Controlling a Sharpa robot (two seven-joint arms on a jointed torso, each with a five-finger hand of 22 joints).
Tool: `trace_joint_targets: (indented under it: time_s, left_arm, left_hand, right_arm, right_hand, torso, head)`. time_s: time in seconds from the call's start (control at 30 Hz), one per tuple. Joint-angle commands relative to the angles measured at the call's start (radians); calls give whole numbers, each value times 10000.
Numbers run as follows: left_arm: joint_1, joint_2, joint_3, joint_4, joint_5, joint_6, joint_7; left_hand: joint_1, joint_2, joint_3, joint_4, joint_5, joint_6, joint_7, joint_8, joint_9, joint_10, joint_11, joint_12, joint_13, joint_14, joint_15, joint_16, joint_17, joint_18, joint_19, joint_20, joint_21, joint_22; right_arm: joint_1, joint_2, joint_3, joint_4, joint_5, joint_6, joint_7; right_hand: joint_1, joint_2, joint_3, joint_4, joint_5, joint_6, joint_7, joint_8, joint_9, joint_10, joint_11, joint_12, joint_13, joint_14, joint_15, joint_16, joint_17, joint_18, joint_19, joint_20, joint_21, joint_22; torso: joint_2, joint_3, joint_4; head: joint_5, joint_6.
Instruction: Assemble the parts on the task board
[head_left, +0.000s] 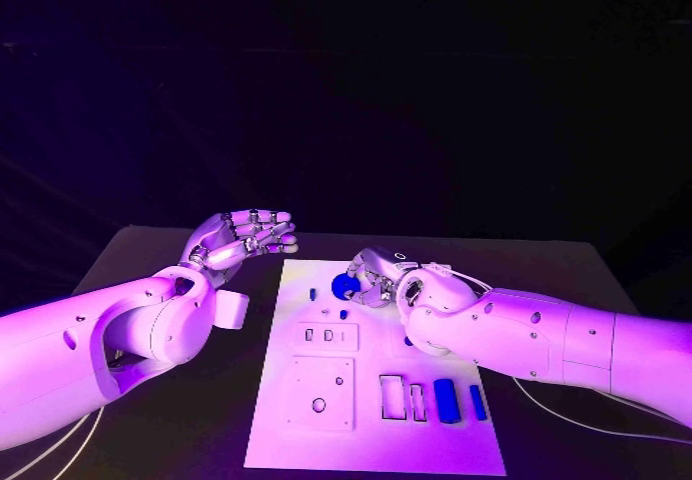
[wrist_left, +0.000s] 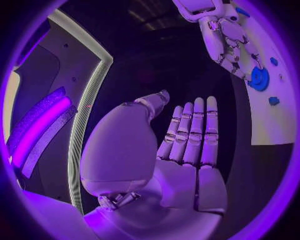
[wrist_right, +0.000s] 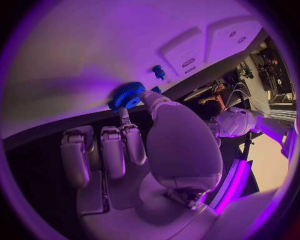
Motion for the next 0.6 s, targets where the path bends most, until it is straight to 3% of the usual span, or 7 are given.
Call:
trace_joint_targets:
  time_s: [0.03,0.2,0.23,0.6]
  left_arm:
    - [15,19,8,13,21,128,62]
    - [15,19,8,7,21,128,58]
    - [15,21,8,6,21,129,57]
    - [15,45,8,-9,21,135,48]
  left_hand:
    - [-17,97,-14,-62,-40,-58,224,-62,11,11,63,-37,8,-88,-15,-57,8,30,-16,5,54,9]
    - [-17,97,-14,-62,-40,-58,224,-62,11,11,63,-37,8,-88,-15,-57,8,30,-16,5,54,9]
    - [-17,97,-14,-62,-40,-58,224,-62,11,11,63,-37,8,-88,-15,-57,8,30,-16,5,54,9]
    - [-17,97,-14,-62,-40,-58,224,-62,11,11,63,-37,8,-88,-15,-57,8,30,-16,5,54,9]
  right_arm:
    - [-29,65,-16,48,-130,28,56]
    - [-29,137,-15,25,-126,0,129]
    - [-29,149,-15,19,-126,-2,144]
    - [-29,301,-14,-234,-108,353,252]
  right_hand:
    - [106,-38,54,-11,34,52,5,-10,16,120,-8,37,1436,892,4,59,1925,-142,1065,-6,45,2627]
    - [127,-56,68,-31,34,45,6,-20,14,119,-6,36,1436,891,4,58,1922,-142,1065,-5,45,2627]
    - [133,-95,78,-58,-366,40,14,-45,14,117,4,32,1433,892,13,59,1926,-142,1065,-1,45,2627]
    - [190,-116,120,-119,-482,3,28,-92,6,105,14,18,1421,887,20,54,1908,-142,1065,5,45,2627]
  torso:
    - [0,-1,24]
    - [-2,-5,14]
    - [-3,-6,13]
    - [0,-3,8]
  head:
    - [-12,-7]
    - [5,-28]
    - [5,-31]
    - [-2,-27]
